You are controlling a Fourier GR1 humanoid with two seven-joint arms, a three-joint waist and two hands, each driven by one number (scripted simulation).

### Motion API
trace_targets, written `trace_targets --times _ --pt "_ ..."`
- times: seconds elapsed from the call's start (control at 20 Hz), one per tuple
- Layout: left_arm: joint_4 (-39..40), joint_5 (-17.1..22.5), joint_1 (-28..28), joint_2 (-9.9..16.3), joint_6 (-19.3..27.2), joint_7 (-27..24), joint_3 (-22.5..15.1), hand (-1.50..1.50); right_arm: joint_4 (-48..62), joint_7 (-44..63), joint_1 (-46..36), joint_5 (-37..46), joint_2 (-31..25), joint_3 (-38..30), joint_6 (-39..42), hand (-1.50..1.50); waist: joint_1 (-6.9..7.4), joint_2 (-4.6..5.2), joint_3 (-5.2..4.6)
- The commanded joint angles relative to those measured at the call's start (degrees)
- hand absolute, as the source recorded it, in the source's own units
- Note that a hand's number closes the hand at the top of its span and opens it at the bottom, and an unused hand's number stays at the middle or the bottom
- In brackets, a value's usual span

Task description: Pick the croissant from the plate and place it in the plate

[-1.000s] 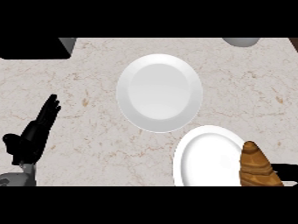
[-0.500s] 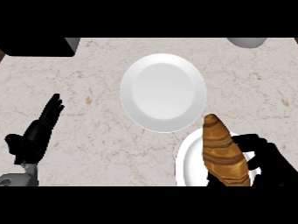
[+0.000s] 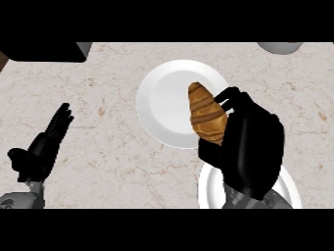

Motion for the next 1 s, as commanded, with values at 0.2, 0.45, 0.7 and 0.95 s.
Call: trace_targets --times 0.2,0.45,0.7,0.95 --pt "-0.5 -1.7 -0.4 -3.2 2.0 0.9 -1.2 0.00 25.9 1.2 -13.9 -9.3 0.2 -4.3 -16.3 1.50 0.20 0.07 0.02" --pt "0.5 -3.1 0.4 -3.3 1.5 -0.9 -1.3 0.00 38.5 1.6 -18.7 -12.6 0.2 -4.4 -24.3 1.50 0.26 0.03 0.02" --pt "3.4 -0.5 -1.2 -0.3 -2.7 -2.7 1.1 0.00 44.9 5.2 -21.9 -13.4 0.2 -8.8 -36.7 -1.50 1.51 0.44 -0.01" --pt "1.5 -0.4 -0.8 -0.3 -2.8 -1.5 1.2 0.00 51.4 5.0 -26.5 -20.4 0.2 -11.8 -39.9 -1.50 1.73 0.28 0.04"
